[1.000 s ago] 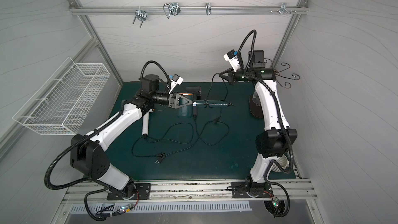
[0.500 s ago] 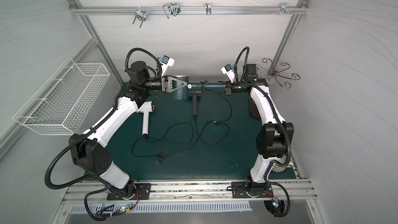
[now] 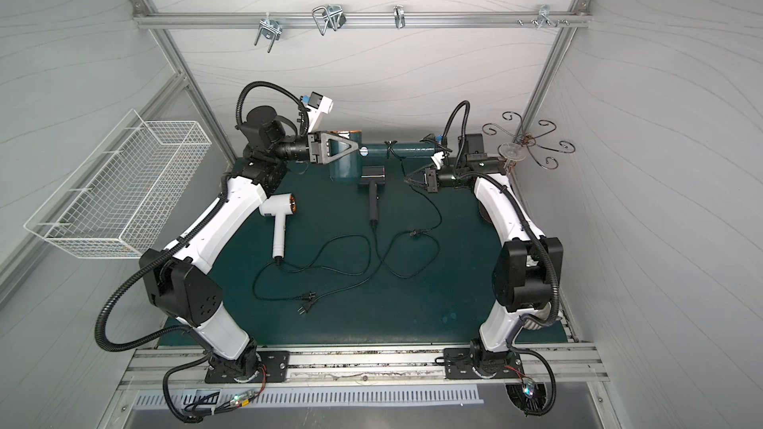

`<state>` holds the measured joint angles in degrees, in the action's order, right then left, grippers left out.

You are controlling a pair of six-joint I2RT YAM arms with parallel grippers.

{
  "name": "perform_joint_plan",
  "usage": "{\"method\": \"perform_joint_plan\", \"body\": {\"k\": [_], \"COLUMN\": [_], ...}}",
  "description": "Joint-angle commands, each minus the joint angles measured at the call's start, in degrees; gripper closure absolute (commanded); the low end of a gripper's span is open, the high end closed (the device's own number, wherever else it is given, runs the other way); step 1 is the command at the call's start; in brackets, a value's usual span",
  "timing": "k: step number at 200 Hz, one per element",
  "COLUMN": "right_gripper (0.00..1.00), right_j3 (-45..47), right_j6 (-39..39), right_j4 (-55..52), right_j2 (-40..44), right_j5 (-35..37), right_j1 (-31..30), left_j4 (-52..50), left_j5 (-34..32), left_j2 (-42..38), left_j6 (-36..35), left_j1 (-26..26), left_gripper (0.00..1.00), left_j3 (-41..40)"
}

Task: Wrap the cord around the hair dryer
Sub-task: Wrap the power cord around the hair dryer.

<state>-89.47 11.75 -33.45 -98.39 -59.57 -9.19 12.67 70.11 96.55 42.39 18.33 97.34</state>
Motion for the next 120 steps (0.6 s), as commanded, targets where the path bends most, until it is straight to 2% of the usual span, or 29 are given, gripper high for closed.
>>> {"method": "perform_joint_plan", "body": {"k": [1,45,92,120], "right_gripper": [0.83,0.77,0.63,0.55], "right_j3": [2.5,4.6,7.6,12.9], "right_j6": [0.9,1.3,2.4,1.8], "right_j4": [0.9,3.6,9.2,11.9], "right_j2": [0.2,-1.3,-1.4,0.0], "right_j5": [3.5,6.4,8.5,9.5], "right_j1": [-0.6,-3.1,-6.1,-6.9], "left_j4": [13.8,16.1,16.2,16.2], "left_j5": [1.8,1.6,1.6,1.4], "left_j2": [-1.5,-1.3,-1.9,-1.9], "left_j6": [3.0,4.7,4.8,4.7], "left_j1": [-0.7,-1.1,-1.6,-2.0], "left_gripper": [1.00,1.00,1.00,1.00], "left_j3": [6.6,7.2,6.9,7.6]}}
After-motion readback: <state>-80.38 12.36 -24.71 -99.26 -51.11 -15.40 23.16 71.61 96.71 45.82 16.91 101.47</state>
